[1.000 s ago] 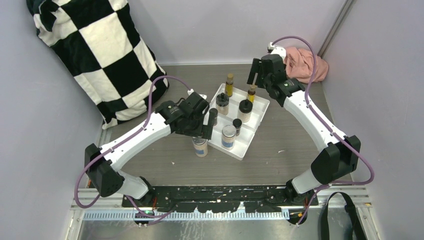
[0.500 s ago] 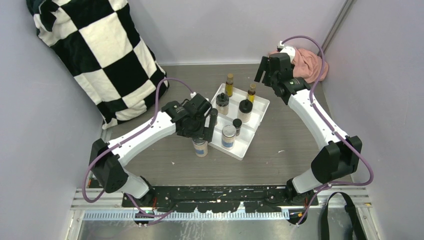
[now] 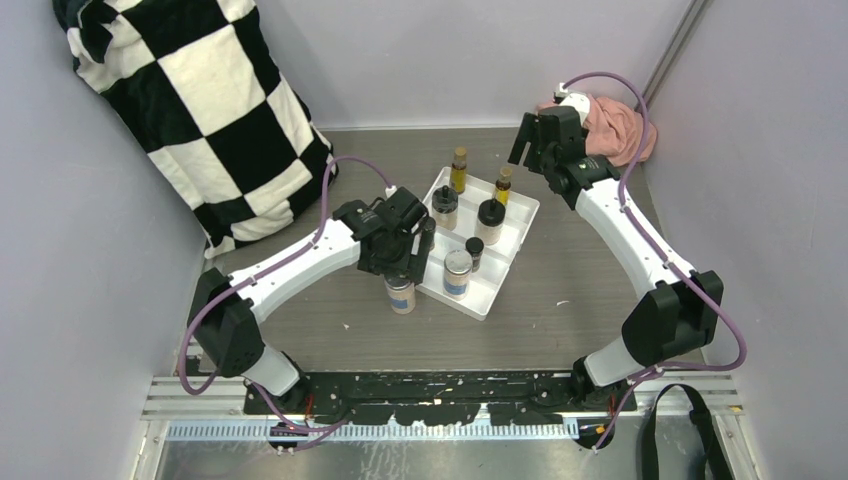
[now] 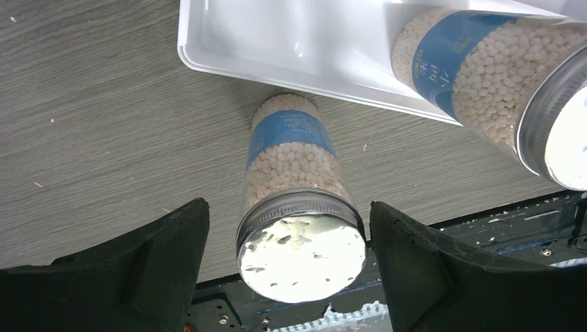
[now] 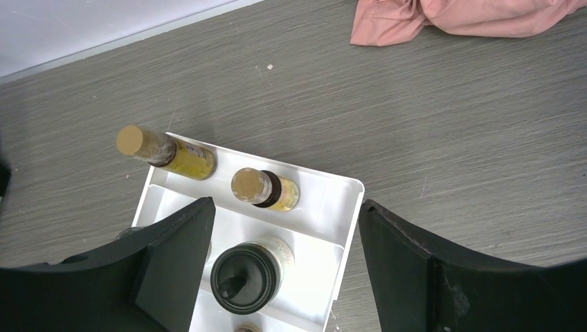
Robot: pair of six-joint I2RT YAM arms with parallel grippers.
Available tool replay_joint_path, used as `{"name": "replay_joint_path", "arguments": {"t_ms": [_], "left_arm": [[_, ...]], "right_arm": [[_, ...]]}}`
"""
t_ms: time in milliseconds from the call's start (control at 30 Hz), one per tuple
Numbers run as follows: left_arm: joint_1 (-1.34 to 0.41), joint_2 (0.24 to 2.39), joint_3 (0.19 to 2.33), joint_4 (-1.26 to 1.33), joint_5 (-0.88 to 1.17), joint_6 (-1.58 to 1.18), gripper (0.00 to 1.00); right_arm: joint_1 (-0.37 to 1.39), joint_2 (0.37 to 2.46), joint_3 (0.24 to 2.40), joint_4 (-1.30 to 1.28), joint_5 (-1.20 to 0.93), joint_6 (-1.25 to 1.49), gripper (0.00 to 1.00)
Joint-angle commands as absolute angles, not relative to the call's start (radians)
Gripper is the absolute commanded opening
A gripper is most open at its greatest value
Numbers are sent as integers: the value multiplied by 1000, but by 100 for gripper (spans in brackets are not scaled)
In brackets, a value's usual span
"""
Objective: Organize the condiment bottles
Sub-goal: Pick up the bottle from the center of the board.
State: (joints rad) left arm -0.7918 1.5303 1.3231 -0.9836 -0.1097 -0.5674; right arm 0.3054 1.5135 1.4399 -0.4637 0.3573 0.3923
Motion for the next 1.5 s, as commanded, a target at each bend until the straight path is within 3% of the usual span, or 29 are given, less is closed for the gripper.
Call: {"name": "replay_joint_path", "arguments": {"t_ms": [0,433,667,1467], "left_arm": [[-787,1533,1352,-993,-132,-549,86],[-787,1516,1368,-1048,-142,-542,85],[-787,1513,1366,-1050,-136,-533,77],[-787,1491,1435,-1104,-186,-517,10]], "right_arm": [[299,1524,1443,-416,356,400,82],[299,1526,1435,-413,348,402,82],[298,1528,1434,-413,346,403,82],[298,1525,1438,-419,338,409,82]]}}
